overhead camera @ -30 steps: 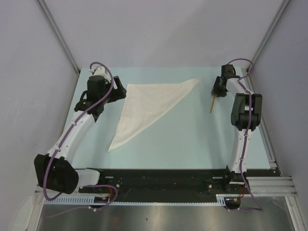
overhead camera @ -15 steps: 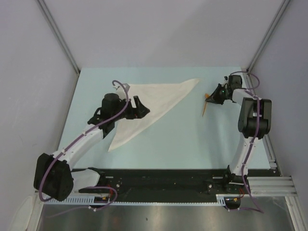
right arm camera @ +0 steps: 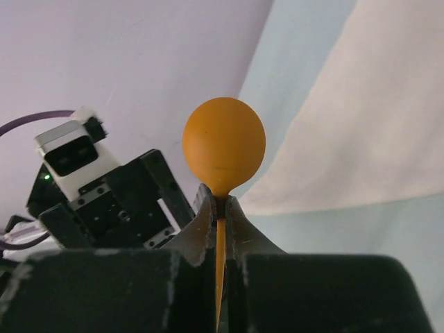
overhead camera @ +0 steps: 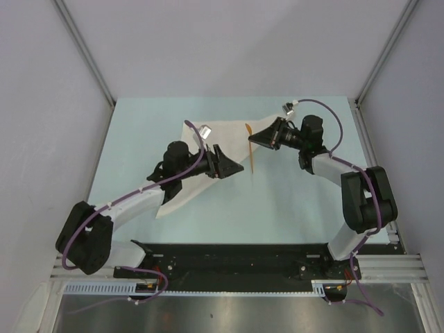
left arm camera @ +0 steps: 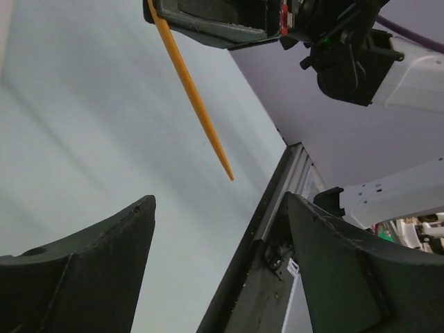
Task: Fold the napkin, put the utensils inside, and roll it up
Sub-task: Pass the utensil from the right arm to the left, then place the utensil onto the napkin
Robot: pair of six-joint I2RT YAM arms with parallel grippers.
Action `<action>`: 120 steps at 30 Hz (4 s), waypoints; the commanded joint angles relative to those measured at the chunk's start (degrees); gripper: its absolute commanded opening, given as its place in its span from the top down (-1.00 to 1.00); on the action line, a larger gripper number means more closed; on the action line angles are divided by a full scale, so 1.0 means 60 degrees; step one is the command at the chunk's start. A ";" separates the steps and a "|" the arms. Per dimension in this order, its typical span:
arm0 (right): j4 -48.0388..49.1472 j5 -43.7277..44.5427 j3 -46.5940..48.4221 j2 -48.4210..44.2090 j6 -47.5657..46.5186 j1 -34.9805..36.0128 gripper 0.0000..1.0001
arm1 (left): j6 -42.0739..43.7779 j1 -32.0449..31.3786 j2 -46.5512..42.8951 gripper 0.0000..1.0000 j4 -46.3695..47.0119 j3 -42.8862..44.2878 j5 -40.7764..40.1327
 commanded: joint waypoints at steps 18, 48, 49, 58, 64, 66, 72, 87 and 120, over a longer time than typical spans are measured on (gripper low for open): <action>0.8575 -0.0489 -0.0842 0.1380 0.5375 0.1393 1.00 | -0.2429 -0.0510 0.0709 -0.11 0.3494 -0.0584 -0.0688; 0.4360 -0.0460 -0.2159 -0.0872 0.1672 0.0779 -0.53 | -0.0136 0.0939 0.0445 1.00 -0.0278 0.0790 -0.1433; 0.3834 -0.0373 -0.2262 -0.1137 0.1190 0.0749 -0.53 | 0.1349 0.1071 0.0606 1.00 -0.2083 0.1229 -0.1783; -0.2513 0.0772 -0.1912 -0.3905 -0.2872 -0.0244 -0.58 | 0.6398 0.0635 0.4004 1.00 -0.7082 0.5334 -0.5183; -0.3304 0.0303 -0.2014 -0.4771 -0.3223 -0.1548 -0.59 | 0.8331 0.0019 0.5409 1.00 -0.8004 0.6329 -0.6488; -0.3393 0.0229 -0.2145 -0.4860 -0.3238 -0.1770 -0.60 | 0.8760 -0.0172 0.5558 1.00 -0.7903 0.6316 -0.6809; -0.3071 -0.0035 -0.2512 -0.4934 -0.2931 -0.2240 -0.60 | 0.9741 -0.0378 0.6363 1.00 -0.8385 0.6930 -0.6593; -0.3481 -0.0064 -0.2527 -0.5080 -0.3077 -0.2284 -0.60 | 1.0109 -0.0393 0.7565 1.00 -0.8796 0.7649 -0.6313; -0.3848 0.0331 -0.2103 -0.4659 -0.3253 -0.2488 -0.61 | 0.8923 -0.0407 0.6542 -0.14 -0.9411 0.8177 -0.5992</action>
